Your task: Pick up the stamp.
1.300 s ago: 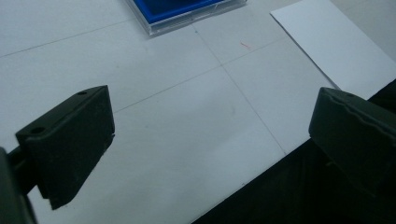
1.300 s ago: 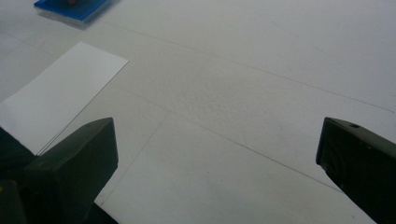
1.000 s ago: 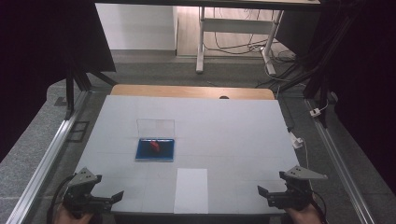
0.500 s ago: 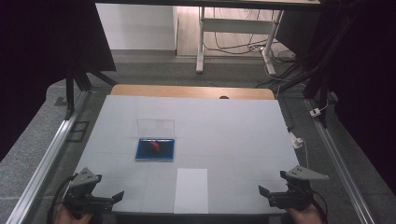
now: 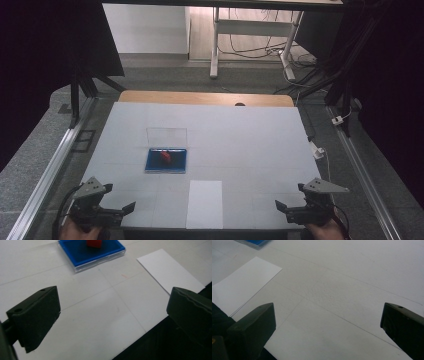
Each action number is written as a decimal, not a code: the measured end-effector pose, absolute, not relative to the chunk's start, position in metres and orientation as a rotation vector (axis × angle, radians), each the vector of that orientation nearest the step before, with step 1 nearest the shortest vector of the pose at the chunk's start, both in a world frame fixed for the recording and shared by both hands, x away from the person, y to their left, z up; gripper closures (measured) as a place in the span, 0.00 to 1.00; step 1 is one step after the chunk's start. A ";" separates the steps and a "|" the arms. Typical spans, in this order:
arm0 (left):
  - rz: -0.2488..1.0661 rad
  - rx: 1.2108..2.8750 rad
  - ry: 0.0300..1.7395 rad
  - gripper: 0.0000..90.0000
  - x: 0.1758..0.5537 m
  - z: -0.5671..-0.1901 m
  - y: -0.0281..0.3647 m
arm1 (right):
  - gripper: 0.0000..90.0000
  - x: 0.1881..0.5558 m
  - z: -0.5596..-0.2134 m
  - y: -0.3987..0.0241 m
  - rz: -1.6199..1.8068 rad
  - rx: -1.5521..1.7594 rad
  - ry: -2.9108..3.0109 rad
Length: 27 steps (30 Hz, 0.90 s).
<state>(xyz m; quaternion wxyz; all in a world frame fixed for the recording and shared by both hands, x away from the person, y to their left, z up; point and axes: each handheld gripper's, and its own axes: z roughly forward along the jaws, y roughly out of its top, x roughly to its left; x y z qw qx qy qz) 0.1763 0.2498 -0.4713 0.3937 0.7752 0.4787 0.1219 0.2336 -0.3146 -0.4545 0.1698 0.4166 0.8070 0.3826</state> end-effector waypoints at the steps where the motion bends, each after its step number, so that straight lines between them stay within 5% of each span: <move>1: 0.307 1.971 1.205 0.00 0.177 -0.471 0.249 | 0.00 0.234 -0.454 -0.315 1.087 1.184 2.293; 27: 0.354 1.975 1.111 0.00 0.224 -0.477 0.227 | 0.00 0.235 -0.455 -0.312 1.073 1.164 2.323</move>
